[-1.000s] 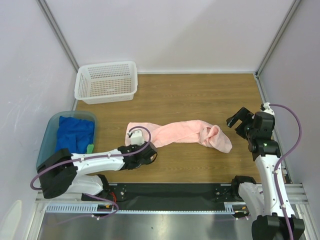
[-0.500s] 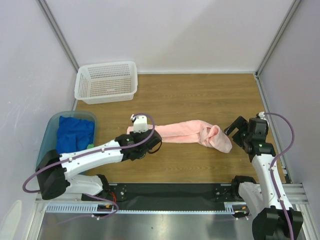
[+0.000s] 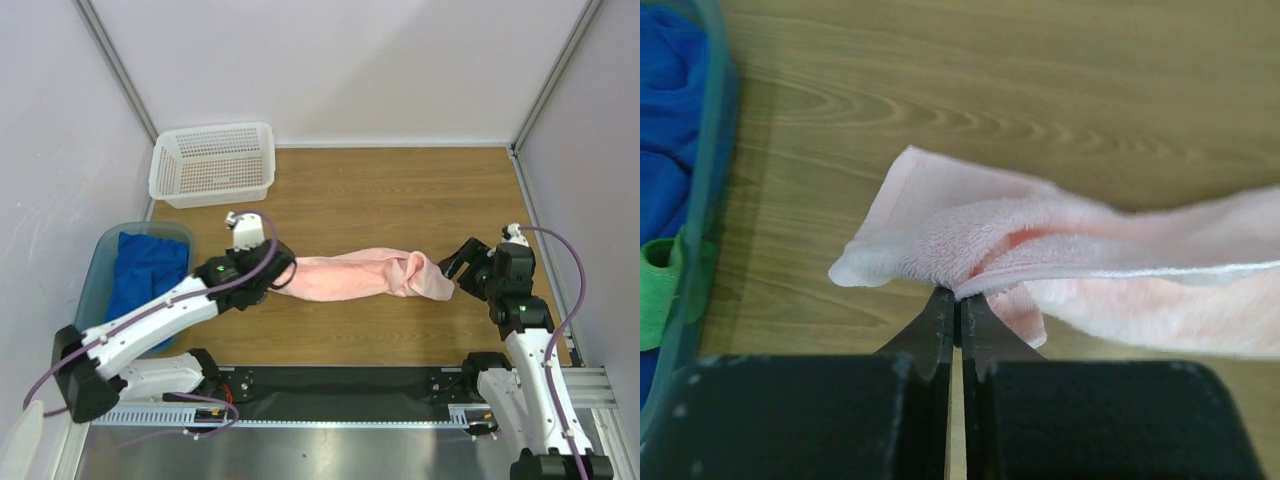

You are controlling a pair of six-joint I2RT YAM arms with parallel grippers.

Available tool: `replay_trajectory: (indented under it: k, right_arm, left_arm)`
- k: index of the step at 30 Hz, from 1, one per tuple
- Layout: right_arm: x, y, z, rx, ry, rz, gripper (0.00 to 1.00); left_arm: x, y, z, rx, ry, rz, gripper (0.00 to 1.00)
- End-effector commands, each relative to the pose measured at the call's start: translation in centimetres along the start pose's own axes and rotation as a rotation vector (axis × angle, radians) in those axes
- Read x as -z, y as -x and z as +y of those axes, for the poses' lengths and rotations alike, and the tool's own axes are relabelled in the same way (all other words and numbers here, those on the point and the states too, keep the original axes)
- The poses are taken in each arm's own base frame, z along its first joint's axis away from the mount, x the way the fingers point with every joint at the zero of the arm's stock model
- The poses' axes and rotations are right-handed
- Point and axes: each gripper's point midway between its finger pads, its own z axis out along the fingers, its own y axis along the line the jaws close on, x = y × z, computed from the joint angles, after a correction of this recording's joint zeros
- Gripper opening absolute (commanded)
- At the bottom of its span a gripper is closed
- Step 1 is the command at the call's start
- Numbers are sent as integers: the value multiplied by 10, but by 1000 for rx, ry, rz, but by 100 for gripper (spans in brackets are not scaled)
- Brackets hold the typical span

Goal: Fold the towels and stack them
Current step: Flatten out the crumpled towel

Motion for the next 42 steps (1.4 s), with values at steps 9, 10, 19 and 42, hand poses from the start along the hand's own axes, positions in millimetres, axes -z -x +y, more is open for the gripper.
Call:
replay_trajectory:
  k: [9, 10, 19, 42]
  right_arm:
    - [4, -56, 56, -38, 125, 162, 82]
    - [1, -68, 55, -48, 130, 188, 81]
    - [1, -100, 104, -85, 249, 206, 81]
    - [-56, -93, 99, -31, 12, 1, 62]
  left_arm:
    - [-21, 34, 42, 262, 60, -101, 0]
    - [-23, 36, 43, 273, 66, -108, 0]
    - [-34, 26, 30, 275, 34, -83, 0]
    - [-32, 21, 31, 285, -10, -100, 0]
